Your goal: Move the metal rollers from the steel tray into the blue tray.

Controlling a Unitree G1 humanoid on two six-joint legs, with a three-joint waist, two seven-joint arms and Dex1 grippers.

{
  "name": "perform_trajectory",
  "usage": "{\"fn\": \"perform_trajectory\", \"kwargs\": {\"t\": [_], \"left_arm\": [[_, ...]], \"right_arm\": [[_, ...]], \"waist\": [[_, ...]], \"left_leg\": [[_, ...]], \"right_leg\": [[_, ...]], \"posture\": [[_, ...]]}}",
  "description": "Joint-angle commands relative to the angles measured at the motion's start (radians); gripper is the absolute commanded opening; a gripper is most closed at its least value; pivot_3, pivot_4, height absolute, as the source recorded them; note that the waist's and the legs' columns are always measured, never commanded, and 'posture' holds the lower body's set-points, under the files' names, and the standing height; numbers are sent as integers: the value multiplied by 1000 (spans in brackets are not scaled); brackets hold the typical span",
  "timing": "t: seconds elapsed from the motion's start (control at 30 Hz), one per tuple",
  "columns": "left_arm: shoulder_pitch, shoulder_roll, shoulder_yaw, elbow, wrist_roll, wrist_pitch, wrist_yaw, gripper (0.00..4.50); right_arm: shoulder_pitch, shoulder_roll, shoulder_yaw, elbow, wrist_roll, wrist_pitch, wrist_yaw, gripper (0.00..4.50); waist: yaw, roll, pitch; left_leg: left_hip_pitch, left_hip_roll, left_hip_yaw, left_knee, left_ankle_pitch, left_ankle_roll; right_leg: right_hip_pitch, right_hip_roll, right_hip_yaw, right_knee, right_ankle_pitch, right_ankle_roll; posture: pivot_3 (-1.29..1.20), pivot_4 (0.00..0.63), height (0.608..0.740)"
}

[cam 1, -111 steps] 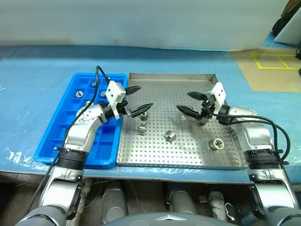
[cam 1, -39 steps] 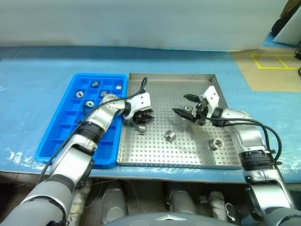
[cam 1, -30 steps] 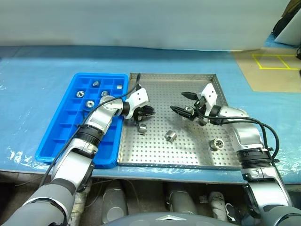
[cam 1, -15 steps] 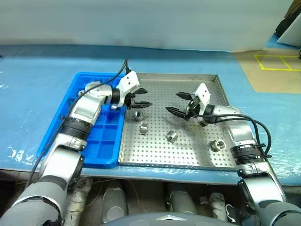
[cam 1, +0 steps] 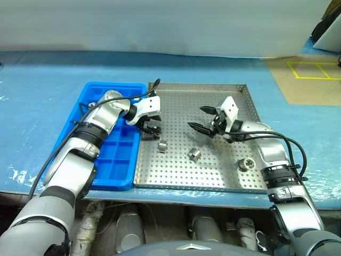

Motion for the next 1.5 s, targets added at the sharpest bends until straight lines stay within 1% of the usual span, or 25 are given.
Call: {"fn": "perform_trajectory", "kwargs": {"t": [0.03,0.13,0.33,0.43,0.47,0.5,0.53,0.6,0.73,0.8,0.9,0.97,1.17,1.27,1.37,1.5], "left_arm": [[-36,8,-28,33,46,-39,-27,3062],[-30,9,-57,53,85,-63,-43,3062],[-9,-14,-70,50,109,-84,-61,3062],[-5,-28,-56,52,103,-85,-56,2503],[-3,-29,-56,53,106,-89,-56,2237],[-3,-31,-54,56,108,-90,-55,1841],[-2,-33,-51,57,109,-93,-51,1624],[1,-39,-40,59,103,-95,-41,1590],[44,-42,-10,-5,65,-47,-62,1590],[69,-42,32,-45,34,-22,-32,1590],[106,-42,122,-152,-54,55,5,1590],[130,-41,181,-210,-91,86,74,1590],[252,-27,365,-390,-137,146,376,1590],[344,-66,478,-532,-187,196,541,1590],[486,-116,585,-760,-269,248,660,1590],[642,-192,687,-1024,-290,264,869,1590]], "right_arm": [[3,-3,-19,-46,12,-15,-8,4500],[5,0,-19,-47,12,-17,-15,4500],[6,8,-14,-49,12,-21,-24,4500],[3,9,-16,-50,12,-23,-28,4500],[3,10,-17,-50,12,-25,-30,4500],[2,11,-17,-49,11,-27,-32,4500],[1,12,-17,-48,11,-28,-34,4500],[0,14,-16,-46,9,-31,-35,4500],[-6,21,-12,-43,11,-32,-35,4500],[-15,24,-8,-31,8,-36,-29,4500],[-34,31,-6,-13,10,-40,-19,4500],[-48,39,-7,-1,16,-40,-10,4500],[-109,77,10,67,15,-52,36,4500],[-143,100,20,109,16,-59,68,4500],[-182,126,29,151,23,-55,112,4500],[-243,162,50,245,4,-91,154,4500]], "waist": [[-2,0,0],[-2,0,0],[-3,0,0],[-1,1,0],[-1,1,0],[-1,1,0],[-1,1,0],[-1,1,0],[0,1,0],[-2,1,-1],[-6,0,0],[-5,0,0],[-2,0,0],[1,0,0],[6,-1,0],[25,-1,1]], "left_leg": [[0,0,0,0,0,0],[0,0,0,0,0,0],[2,0,0,0,0,0],[3,0,0,0,0,1],[3,0,0,0,0,1],[3,-1,0,0,0,1],[3,-1,0,0,-1,2],[3,-1,0,0,-1,2],[3,-3,0,0,-1,2],[3,-4,0,0,-2,3],[2,-3,0,-1,-2,3],[1,-3,-1,-2,-2,3],[0,-3,-1,-3,-1,3],[-2,-2,-2,-4,-1,3],[-6,-2,-5,-3,-1,3],[-9,4,-7,-3,-1,2]], "right_leg": [[0,0,0,0,0,0],[0,0,0,0,0,0],[2,0,0,0,0,0],[3,0,0,0,0,0],[3,0,0,0,0,0],[3,-1,0,0,0,0],[3,-1,0,0,0,0],[3,-2,0,0,0,0],[3,-3,0,0,0,0],[3,-4,0,-1,0,0],[2,-3,1,-1,0,0],[0,-3,0,0,0,0],[-1,-3,-1,-1,0,0],[-1,-3,-3,-2,0,0],[-2,-3,-7,-2,0,0],[-3,-3,-16,-1,-2,-3]], "posture": [[-153,150,740],[-158,150,740],[-157,150,740],[-157,150,740],[-156,150,740],[-156,150,740],[-156,150,740],[-153,150,740],[-143,150,740],[-129,150,740],[-117,150,740],[-85,150,740],[-5,150,740],[51,150,740],[120,150,740],[202,150,740]]}}
